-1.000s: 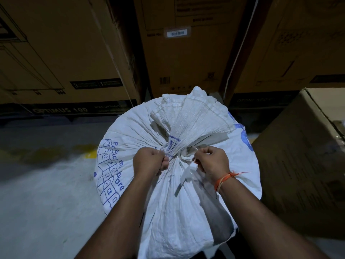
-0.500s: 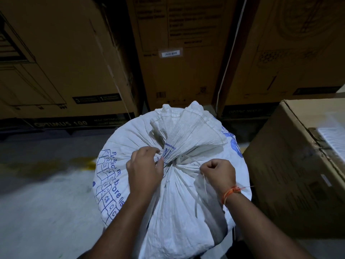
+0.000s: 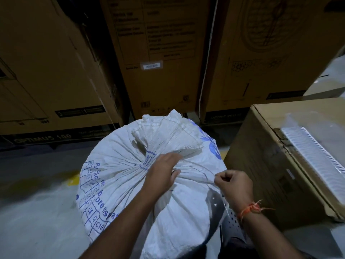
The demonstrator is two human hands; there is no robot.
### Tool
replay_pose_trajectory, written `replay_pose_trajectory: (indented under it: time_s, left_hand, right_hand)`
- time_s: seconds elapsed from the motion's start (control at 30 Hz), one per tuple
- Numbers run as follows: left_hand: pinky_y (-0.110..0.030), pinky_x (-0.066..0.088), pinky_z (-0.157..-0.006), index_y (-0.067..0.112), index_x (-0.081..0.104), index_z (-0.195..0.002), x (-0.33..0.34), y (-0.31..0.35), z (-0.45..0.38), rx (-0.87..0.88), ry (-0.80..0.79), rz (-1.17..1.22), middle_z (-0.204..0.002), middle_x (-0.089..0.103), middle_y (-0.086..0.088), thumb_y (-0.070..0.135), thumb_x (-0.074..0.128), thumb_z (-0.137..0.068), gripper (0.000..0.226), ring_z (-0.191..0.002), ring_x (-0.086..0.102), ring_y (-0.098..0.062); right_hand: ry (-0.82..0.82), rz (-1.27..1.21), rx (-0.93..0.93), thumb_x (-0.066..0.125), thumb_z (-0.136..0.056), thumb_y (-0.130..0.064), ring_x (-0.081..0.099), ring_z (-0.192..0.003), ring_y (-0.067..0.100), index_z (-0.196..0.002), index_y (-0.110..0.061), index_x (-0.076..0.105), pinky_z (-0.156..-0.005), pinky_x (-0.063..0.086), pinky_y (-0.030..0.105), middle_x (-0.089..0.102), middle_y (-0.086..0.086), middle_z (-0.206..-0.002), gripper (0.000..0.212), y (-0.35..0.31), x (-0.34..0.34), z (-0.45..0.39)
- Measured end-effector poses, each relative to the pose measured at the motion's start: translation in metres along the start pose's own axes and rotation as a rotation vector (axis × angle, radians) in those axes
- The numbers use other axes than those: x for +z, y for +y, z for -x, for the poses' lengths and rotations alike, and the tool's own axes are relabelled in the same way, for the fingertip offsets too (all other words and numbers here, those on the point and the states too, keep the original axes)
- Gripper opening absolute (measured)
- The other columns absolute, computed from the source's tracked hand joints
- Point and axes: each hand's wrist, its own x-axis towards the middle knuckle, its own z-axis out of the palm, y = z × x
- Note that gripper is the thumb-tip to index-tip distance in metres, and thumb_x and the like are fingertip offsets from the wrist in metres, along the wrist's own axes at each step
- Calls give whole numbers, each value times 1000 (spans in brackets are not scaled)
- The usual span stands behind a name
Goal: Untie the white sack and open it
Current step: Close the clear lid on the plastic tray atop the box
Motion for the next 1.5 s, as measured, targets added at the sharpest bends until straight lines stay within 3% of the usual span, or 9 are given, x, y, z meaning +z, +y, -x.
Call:
replay_pose_trajectory:
  time_s: [0.13,0.27,0.43,0.53,0.8,0.9,1.1,1.33,1.5]
  left_hand:
    - [-39,56,-98,18,65,-139,10,5,-29,-2,-126,-132,-138,68,-8,15,78,-88,53,-118,66,-33]
    - [-30,47,-71,23,76,-102,15,16,-44,-70,-231,-230,-99,76,-3,24,66,-92,14,-101,70,-27]
    - [-24,43,-68,34,78,-95,-6,38,-51,-177,-148,-34,-78,78,16,43,76,-90,10,-75,68,-1]
    - [-21,45,-64,34,74,-75,-32,61,-61,-194,-272,98,-62,70,27,36,76,-91,16,-65,65,7]
    - [-15,49,-55,9,81,-76,-73,169,-93,-293,-404,505,-71,80,-7,15,77,-91,17,-59,68,-7]
    - [-19,53,-55,-1,76,-90,-70,218,-101,-313,-455,683,-70,77,-12,8,77,-91,9,-58,68,-11]
    - [-19,60,-58,2,72,-109,-51,293,-134,-341,-392,961,-101,78,-24,1,78,-91,19,-67,77,-17]
    - [-41,68,-77,16,70,-113,-6,338,-181,-365,-234,870,-97,80,-19,6,79,-91,26,-72,82,-20]
    - [-38,69,-70,26,68,-115,25,342,-202,-328,-177,668,-104,76,-10,13,85,-87,35,-68,81,-12]
  right_hand:
    - [34,-2,-13,80,-80,-10,71,-70,6,-68,-16,81,-65,50,21,77,-7,-68,14,12,-22,2]
    - [50,-19,-1,81,-81,-11,71,-68,2,-67,-18,81,-66,55,24,77,-11,-66,15,18,-35,1]
    - [118,-129,27,83,-81,-16,73,-69,6,-72,-22,81,-72,61,33,77,-12,-68,12,18,-56,0]
    - [156,-192,25,84,-81,-16,74,-69,8,-73,-22,81,-68,58,30,78,-11,-68,11,13,-76,5]
    - [210,-115,-59,80,-84,-15,71,-65,0,-77,-20,82,-64,55,21,78,-10,-68,9,-2,-172,26]
    - [272,-105,-55,82,-82,-16,72,-68,4,-77,-21,83,-69,59,30,78,-8,-70,7,-1,-214,27]
    - [354,-141,-31,82,-82,-11,75,-69,15,-76,-17,82,-66,63,33,79,-2,-71,9,6,-278,11]
    - [348,-104,17,78,-85,-5,74,-72,18,-75,-16,79,-74,64,35,77,3,-73,14,6,-307,-34]
    - [316,-21,43,80,-84,-7,75,-71,16,-72,-14,79,-79,66,40,77,2,-71,14,17,-310,-67]
